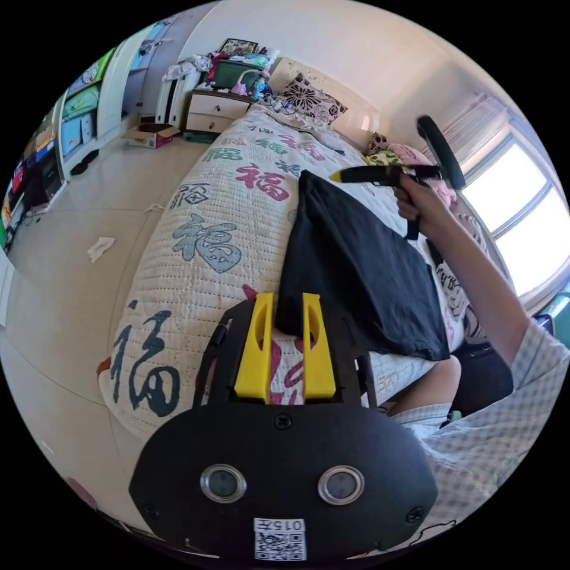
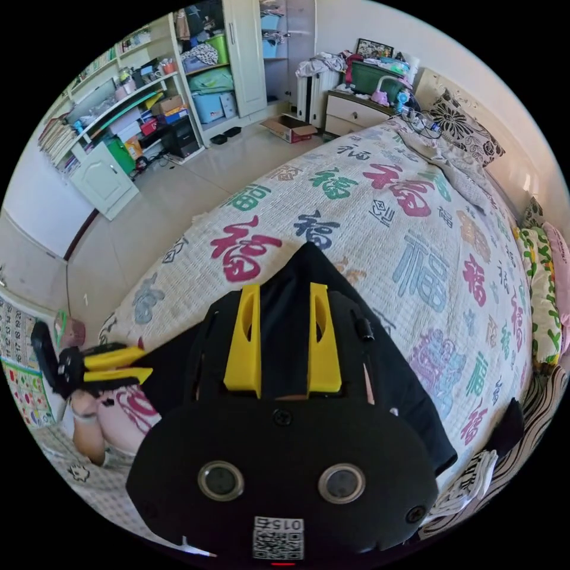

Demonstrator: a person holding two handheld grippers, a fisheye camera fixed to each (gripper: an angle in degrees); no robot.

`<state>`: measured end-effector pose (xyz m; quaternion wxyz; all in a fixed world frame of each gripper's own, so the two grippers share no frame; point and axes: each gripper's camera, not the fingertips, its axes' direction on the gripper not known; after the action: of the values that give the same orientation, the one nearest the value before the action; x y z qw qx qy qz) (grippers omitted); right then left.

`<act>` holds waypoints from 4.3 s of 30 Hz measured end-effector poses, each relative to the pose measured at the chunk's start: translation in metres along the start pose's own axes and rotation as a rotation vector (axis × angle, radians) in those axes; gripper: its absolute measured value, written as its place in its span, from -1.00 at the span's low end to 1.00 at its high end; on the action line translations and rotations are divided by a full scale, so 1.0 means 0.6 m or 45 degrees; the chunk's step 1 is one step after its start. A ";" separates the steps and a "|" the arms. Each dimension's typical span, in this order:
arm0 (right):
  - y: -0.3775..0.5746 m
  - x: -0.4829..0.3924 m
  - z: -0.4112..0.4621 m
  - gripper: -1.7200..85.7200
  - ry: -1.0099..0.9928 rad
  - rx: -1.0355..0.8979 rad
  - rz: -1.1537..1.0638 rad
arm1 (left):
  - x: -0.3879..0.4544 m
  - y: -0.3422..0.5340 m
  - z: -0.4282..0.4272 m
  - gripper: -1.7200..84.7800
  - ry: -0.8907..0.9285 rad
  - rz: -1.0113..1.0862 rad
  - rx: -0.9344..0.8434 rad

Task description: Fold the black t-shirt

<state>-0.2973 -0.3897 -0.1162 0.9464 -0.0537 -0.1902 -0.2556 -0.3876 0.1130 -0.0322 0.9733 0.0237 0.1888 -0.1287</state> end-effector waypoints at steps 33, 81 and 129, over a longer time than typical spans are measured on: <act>-0.206 0.196 0.095 -0.75 0.027 -0.311 -0.044 | 0.022 0.121 -0.082 -0.88 0.015 -0.020 0.164; 0.933 0.992 -0.221 -0.98 -0.027 0.110 0.335 | 1.139 0.255 0.245 -0.98 0.415 1.260 -0.149; 1.483 0.803 -0.169 -0.92 -0.194 -0.056 0.669 | 1.278 -0.323 0.697 -0.94 -0.098 0.962 -0.337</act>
<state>0.5690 0.1350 -0.0266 0.9618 -0.1407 -0.2349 -0.0007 0.4000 -0.2988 0.0697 0.9531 -0.0391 0.1453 0.2628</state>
